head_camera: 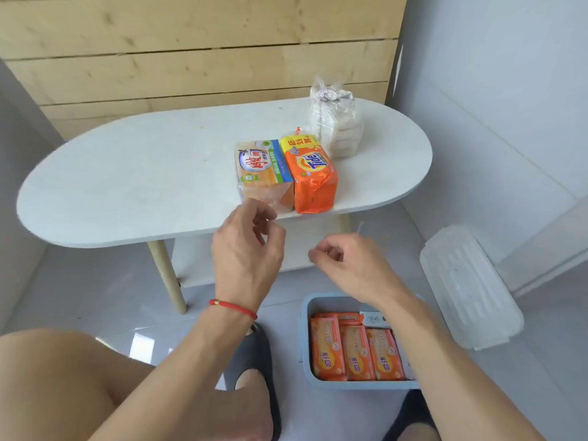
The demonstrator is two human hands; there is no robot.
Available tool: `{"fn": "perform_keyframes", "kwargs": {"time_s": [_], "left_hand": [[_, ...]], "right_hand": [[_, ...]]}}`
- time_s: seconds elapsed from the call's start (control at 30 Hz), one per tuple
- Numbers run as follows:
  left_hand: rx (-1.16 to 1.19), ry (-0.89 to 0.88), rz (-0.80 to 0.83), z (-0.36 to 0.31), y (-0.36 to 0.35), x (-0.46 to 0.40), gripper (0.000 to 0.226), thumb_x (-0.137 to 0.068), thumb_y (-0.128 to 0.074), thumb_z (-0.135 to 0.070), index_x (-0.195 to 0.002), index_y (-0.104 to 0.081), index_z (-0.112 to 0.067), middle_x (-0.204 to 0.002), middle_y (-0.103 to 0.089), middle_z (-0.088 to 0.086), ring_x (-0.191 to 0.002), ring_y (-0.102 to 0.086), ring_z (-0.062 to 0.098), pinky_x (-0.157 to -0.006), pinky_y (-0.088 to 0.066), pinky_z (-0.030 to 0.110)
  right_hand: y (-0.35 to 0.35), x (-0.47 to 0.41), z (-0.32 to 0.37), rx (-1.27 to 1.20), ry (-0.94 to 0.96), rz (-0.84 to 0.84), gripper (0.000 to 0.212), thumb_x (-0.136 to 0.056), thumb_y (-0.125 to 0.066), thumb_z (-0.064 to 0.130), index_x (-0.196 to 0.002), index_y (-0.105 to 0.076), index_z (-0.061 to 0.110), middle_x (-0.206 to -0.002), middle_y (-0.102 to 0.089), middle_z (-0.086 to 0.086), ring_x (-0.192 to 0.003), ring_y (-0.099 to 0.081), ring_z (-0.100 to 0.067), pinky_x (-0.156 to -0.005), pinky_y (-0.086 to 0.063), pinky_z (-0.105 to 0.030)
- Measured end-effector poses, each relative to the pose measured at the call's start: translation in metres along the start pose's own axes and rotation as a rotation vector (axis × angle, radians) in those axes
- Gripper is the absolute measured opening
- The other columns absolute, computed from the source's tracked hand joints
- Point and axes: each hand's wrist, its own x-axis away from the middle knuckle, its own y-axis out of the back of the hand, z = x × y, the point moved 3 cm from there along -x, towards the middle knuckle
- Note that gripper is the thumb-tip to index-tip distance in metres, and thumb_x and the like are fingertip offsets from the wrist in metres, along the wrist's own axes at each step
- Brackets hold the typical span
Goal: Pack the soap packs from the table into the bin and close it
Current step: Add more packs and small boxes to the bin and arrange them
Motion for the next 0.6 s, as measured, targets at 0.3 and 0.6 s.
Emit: {"fn": "perform_keyframes", "kwargs": {"time_s": [0.3,0.6], "left_hand": [[-0.362,-0.017,0.475,-0.012,-0.008,-0.095,0.072,-0.073,-0.040,-0.062,-0.124,-0.058,-0.015,-0.131,-0.048,0.009,-0.132,-0.033,0.032,-0.104,-0.040,0.050],[-0.505,-0.021,0.368,-0.033,-0.017,-0.057,0.055,-0.070,-0.070,-0.028,-0.117,-0.046,-0.015,-0.121,-0.048,0.006,-0.090,-0.052,0.039,-0.069,-0.042,0.039]], "right_hand": [[0.043,-0.073,0.090,0.217,0.028,-0.266,0.063,-0.092,-0.065,0.050,-0.141,-0.046,0.017,-0.131,-0.057,-0.012,-0.121,-0.053,-0.034,-0.093,-0.047,-0.041],[0.095,-0.011,0.041,0.172,-0.190,-0.142,0.065,-0.061,-0.070,0.055,-0.116,-0.061,0.022,-0.105,-0.069,-0.002,-0.093,-0.067,-0.026,-0.072,-0.058,-0.038]]}}
